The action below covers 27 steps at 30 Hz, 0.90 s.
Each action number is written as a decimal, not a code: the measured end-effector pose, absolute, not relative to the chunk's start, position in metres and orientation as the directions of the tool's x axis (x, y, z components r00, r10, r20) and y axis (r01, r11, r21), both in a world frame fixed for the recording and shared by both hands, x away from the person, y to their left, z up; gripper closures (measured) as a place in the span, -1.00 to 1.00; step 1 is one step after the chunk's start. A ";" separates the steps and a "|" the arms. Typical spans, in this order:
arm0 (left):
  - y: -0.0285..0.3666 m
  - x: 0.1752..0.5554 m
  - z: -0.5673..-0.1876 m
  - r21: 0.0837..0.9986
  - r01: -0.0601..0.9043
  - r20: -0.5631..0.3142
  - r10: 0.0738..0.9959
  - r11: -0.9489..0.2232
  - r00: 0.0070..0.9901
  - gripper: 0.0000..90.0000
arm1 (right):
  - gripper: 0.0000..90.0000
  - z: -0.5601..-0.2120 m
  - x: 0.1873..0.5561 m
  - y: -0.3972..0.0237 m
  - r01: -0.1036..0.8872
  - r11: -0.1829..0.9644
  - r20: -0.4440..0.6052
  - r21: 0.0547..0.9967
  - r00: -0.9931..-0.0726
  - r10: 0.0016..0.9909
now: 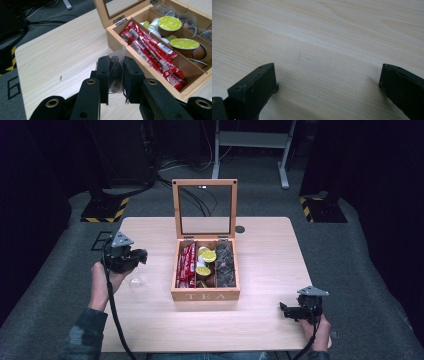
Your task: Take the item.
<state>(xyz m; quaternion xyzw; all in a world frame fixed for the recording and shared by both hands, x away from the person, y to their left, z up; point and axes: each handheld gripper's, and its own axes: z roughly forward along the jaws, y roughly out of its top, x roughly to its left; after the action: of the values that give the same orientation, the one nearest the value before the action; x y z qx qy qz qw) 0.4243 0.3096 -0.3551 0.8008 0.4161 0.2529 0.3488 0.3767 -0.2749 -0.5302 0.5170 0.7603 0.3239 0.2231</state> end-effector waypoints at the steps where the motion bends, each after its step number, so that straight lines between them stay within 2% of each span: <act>1: 0.312 0.424 -0.355 0.771 0.490 0.116 0.846 -0.407 0.520 0.70 | -0.99 -0.530 0.377 -0.275 0.642 0.254 -0.003 0.723 -0.365 0.931; 11: 0.334 0.420 -0.356 0.765 0.523 0.104 0.873 -0.376 0.476 0.70 | -0.99 -0.530 0.377 -0.275 0.643 0.255 -0.004 0.722 -0.365 0.931; 27: 0.359 0.427 -0.384 0.721 0.605 0.057 0.898 -0.339 0.436 0.69 | -0.99 -0.530 0.377 -0.275 0.643 0.256 -0.005 0.722 -0.365 0.931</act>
<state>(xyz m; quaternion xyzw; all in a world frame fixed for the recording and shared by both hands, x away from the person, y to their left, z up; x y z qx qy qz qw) 0.4271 0.3589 -0.3845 0.7852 0.4784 0.2302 0.3186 0.3766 -0.2749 -0.5301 0.5176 0.7604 0.3230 0.2228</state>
